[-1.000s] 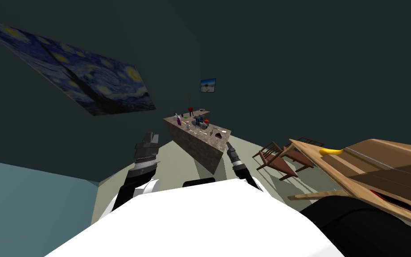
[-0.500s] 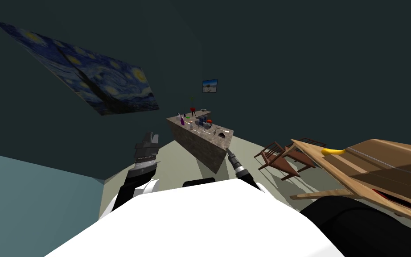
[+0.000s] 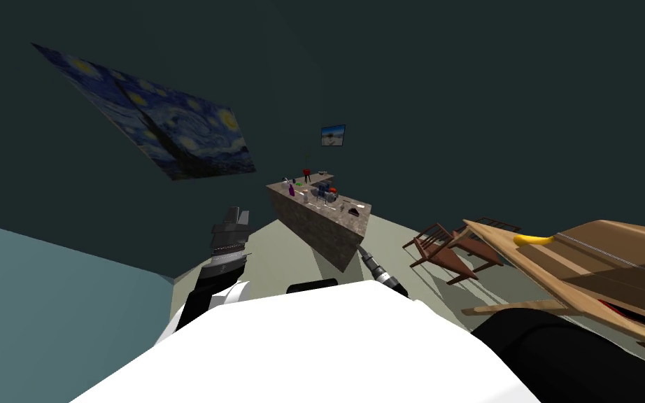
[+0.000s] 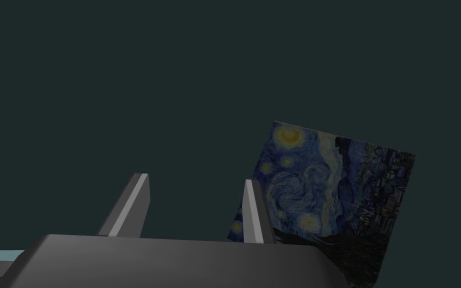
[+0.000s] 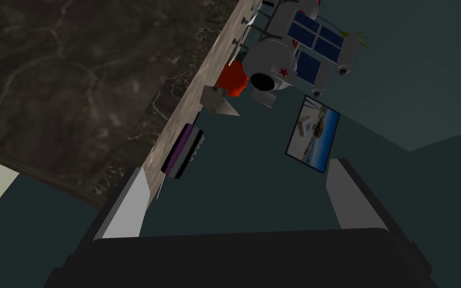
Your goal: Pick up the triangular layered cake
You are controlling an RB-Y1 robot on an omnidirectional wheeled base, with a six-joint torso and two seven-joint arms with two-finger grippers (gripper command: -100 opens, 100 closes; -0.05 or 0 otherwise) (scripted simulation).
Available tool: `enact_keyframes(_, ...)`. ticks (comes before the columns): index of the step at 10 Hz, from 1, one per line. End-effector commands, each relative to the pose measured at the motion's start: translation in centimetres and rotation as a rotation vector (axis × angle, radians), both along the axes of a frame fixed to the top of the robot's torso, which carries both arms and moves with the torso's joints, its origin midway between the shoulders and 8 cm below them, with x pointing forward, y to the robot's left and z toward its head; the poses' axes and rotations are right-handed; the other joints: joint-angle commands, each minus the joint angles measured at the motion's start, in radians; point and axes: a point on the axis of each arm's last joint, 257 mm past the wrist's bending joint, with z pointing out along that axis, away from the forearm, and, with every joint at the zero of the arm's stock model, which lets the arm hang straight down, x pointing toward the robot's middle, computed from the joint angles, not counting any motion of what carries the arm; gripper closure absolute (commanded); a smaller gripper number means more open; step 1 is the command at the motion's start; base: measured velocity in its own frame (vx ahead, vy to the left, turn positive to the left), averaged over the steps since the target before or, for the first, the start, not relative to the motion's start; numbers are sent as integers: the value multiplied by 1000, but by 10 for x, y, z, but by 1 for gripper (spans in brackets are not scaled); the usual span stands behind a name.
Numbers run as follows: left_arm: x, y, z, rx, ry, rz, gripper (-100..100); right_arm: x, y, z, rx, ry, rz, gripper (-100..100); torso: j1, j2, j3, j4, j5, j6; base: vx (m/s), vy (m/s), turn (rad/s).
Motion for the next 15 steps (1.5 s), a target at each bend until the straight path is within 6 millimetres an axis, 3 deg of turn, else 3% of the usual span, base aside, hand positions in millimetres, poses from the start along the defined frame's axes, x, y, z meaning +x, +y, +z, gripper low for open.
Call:
enact_keyframes(1, 0, 0, 0, 0, 0, 0, 0, -7, -5, -10, -31, 35, 16, -100, 0, 0, 0, 0, 0, 0, 13, 102, 10)
enact_keyframes(2, 0, 0, 0, 0, 0, 0, 0, -28, -15, -33, -68, 101, 28, -100, -1, -1, 0, 0, 0, 0, 11, 114, 59)
enact_keyframes(3, 0, 0, 0, 0, 0, 0, 0, -28, -17, -33, -80, 104, 38, -100, -1, -1, 0, 0, 0, 0, 5, 92, 18)
enact_keyframes(4, 0, 0, 0, 0, 0, 0, 0, -50, -28, -54, -114, 170, 48, -100, -2, 0, 0, 0, 0, 0, 8, 106, 61)
enact_keyframes(5, 0, 0, 0, 0, 0, 0, 0, -51, -30, -53, -129, 175, 60, -100, -1, 0, 0, 0, 0, 0, 7, 91, 27)
enact_keyframes(6, 0, 0, 0, 0, 0, 0, 0, -75, -42, -72, -165, 241, 73, -100, -2, 0, 0, 0, 0, 0, 11, 101, 70)
enact_keyframes(7, 0, 0, 0, 0, 0, 0, 0, -75, -45, -72, -177, 245, 84, -100, -2, -1, 0, 0, 0, 0, 18, 83, 26)
enact_keyframes(8, 0, 0, 0, 0, 0, 0, 0, -100, -58, -88, -211, 310, 95, -100, -3, -1, 0, 0, 0, 0, 21, 75, 75)
enact_keyframes(9, 0, 0, 0, 0, 0, 0, 0, -101, -61, -87, -226, 315, 108, -100, -4, -1, -1, 0, -1, 0, 22, 63, 39)
enact_keyframes(10, 0, 0, 0, 0, 0, 0, 0, -127, -75, -101, -259, 379, 120, -100, -4, -1, -1, 0, -1, 0, 41, 98, 81)
enact_keyframes(11, 0, 0, 0, 0, 0, 0, 0, -127, -78, -100, -273, 383, 133, -100, -2, -2, -1, 0, 0, 0, 40, 80, 37)
enact_keyframes(12, 0, 0, 0, 0, 0, 0, 0, -154, -93, -112, -304, 447, 145, -100, -3, -2, -1, 0, 0, 0, 57, 78, 94)
enact_keyframes(13, 0, 0, 0, 0, 0, 0, 0, -154, -96, -110, -320, 451, 159, -100, -3, -3, -2, -1, -1, 0, 48, 62, 42)
enact_keyframes(14, 0, 0, 0, 0, 0, 0, 0, -181, -111, -119, -348, 512, 170, -100, -4, -3, -2, -1, -1, 0, 42, 75, 113)
enact_keyframes(15, 0, 0, 0, 0, 0, 0, 0, -180, -116, -117, -365, 517, 185, -100, -4, -3, -2, -1, -1, -1, 39, 52, 46)
